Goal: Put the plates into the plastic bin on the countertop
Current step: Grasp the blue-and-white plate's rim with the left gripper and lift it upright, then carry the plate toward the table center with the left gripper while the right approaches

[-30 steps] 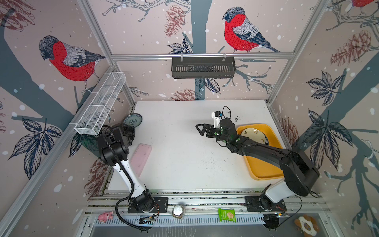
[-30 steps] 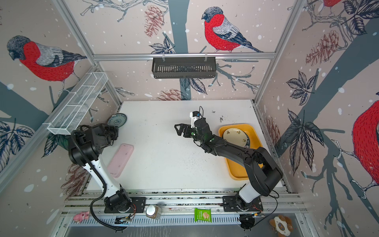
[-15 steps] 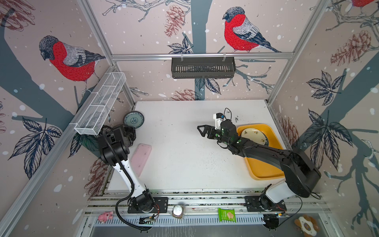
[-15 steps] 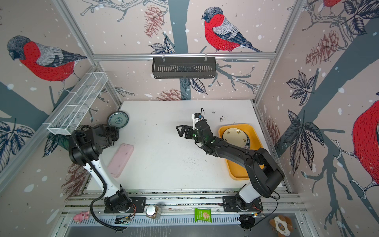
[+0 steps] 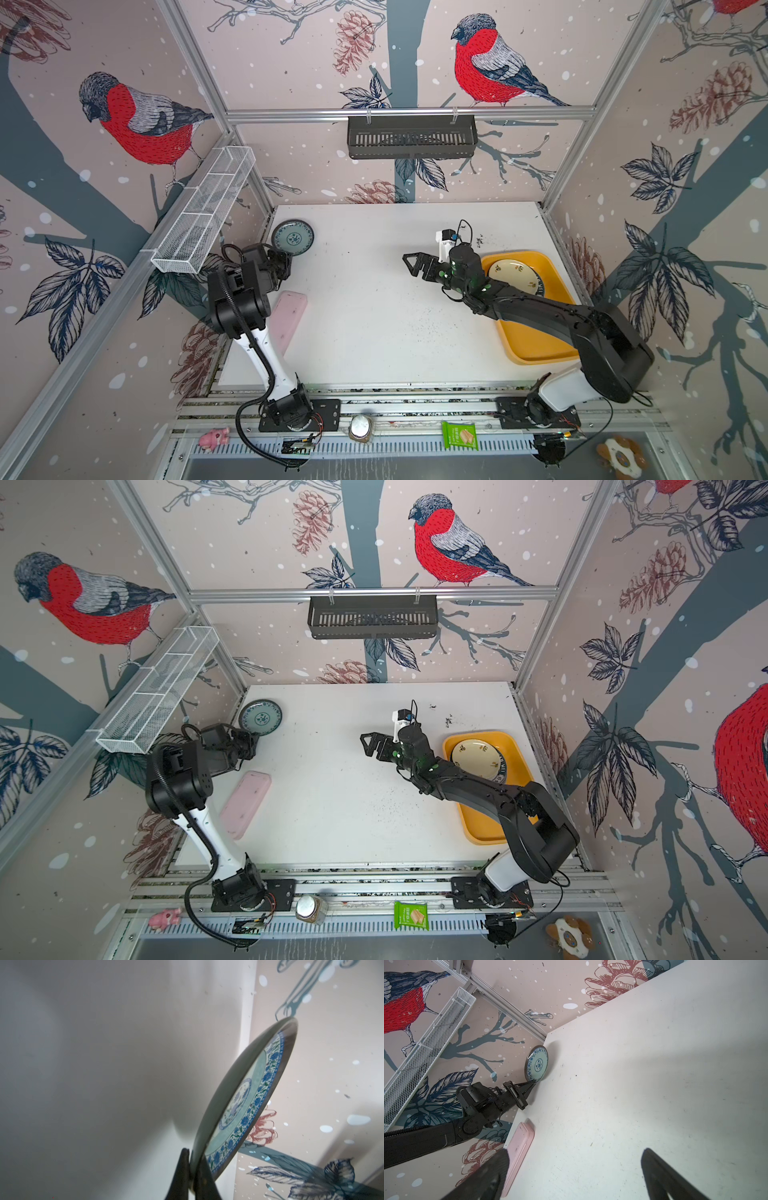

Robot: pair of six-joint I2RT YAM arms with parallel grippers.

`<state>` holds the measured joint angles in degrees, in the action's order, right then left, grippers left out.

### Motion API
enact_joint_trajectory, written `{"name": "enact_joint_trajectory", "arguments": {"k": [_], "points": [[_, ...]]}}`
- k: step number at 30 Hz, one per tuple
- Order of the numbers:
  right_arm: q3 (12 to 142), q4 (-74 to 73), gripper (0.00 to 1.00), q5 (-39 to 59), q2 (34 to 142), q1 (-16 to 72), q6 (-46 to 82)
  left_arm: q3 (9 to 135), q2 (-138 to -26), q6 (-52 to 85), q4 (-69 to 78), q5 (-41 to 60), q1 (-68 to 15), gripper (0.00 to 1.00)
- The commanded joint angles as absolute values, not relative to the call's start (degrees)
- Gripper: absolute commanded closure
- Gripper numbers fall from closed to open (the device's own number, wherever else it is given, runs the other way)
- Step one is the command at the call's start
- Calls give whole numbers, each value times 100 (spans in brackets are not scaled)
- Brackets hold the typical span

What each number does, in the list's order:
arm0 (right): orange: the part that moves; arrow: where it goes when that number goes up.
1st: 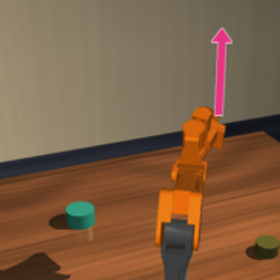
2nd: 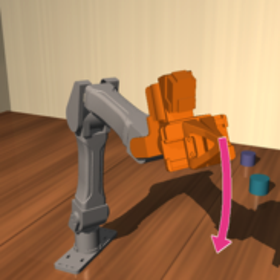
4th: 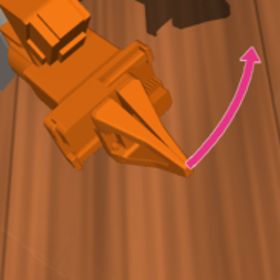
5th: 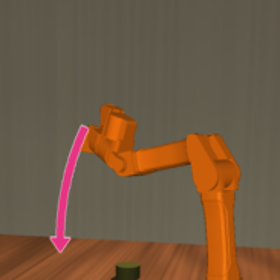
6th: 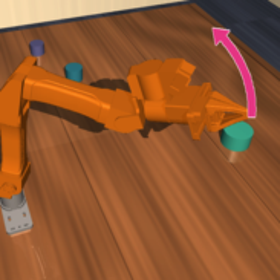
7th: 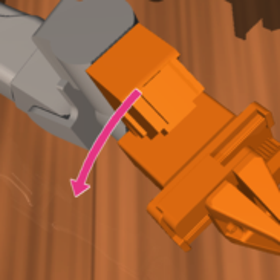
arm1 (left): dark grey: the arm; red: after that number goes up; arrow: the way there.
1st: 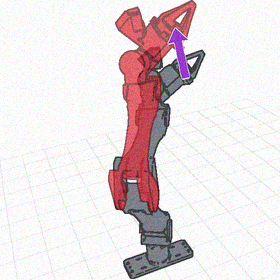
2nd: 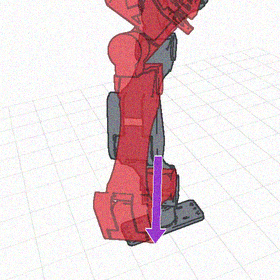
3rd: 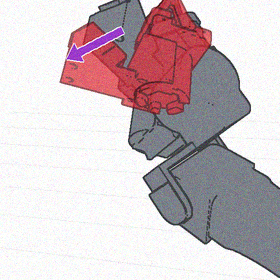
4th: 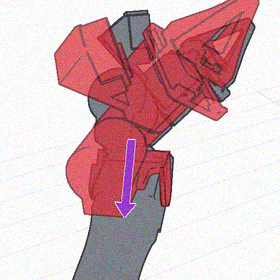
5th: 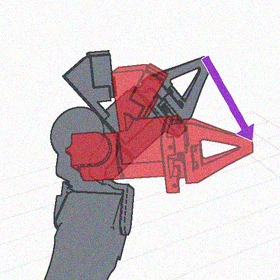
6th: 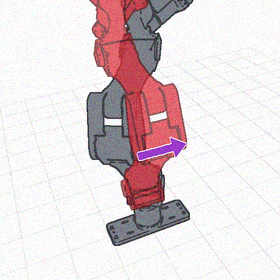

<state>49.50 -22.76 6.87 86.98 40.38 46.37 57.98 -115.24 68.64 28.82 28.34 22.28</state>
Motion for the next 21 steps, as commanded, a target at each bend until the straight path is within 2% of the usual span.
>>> {"name": "enact_joint_trajectory", "arguments": {"k": [1,9,13,16,21], "points": [[4948,-2406,0,657,8685,4032,4649,5836,-11223,6483,2724,3041,2041,97],[4808,-2427,0,541,8509,3998,4649,5748,-10555,6022,2093,3530,1515,97],[4794,-2357,0,527,8455,3917,4619,5748,-10285,5513,1656,4135,1177,97],[4856,-2239,0,535,8436,3835,4586,6019,-10269,4826,894,4594,861,97],[5070,-1870,0,396,8373,3764,4435,6546,-10078,3605,-459,4643,315,97]]}}
